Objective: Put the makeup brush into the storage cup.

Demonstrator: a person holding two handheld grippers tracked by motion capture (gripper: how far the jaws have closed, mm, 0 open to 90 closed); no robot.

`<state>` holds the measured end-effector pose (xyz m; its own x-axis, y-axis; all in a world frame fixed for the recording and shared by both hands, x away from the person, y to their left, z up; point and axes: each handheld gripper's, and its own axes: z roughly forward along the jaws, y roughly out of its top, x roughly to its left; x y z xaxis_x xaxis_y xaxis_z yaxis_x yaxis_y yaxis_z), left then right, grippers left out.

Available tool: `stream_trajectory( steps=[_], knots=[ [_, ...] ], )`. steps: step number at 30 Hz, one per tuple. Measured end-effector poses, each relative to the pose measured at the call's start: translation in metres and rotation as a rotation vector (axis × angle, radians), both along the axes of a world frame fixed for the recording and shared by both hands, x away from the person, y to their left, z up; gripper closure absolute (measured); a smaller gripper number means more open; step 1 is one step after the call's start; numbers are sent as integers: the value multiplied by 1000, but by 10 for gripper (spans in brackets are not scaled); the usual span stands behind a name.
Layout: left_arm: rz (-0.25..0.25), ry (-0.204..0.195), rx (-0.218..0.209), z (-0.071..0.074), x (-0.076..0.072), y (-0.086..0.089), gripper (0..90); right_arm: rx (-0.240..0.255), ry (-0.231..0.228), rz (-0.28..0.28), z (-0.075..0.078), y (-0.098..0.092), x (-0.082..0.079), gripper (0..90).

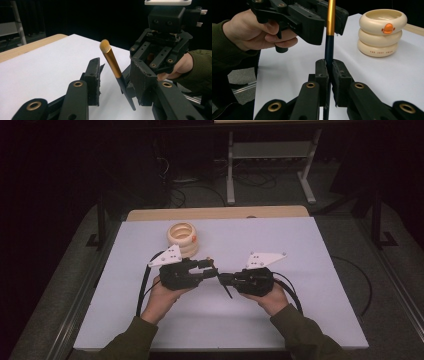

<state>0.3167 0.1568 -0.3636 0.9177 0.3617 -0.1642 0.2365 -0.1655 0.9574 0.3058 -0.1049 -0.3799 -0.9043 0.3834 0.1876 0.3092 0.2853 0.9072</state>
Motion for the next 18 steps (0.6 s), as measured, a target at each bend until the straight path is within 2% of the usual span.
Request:
stream_trajectory(
  steps=[18],
  knots=[
    [4, 21, 11, -1, 0, -3, 717, 1, -8, 7, -1, 8, -1, 831]
  ],
)
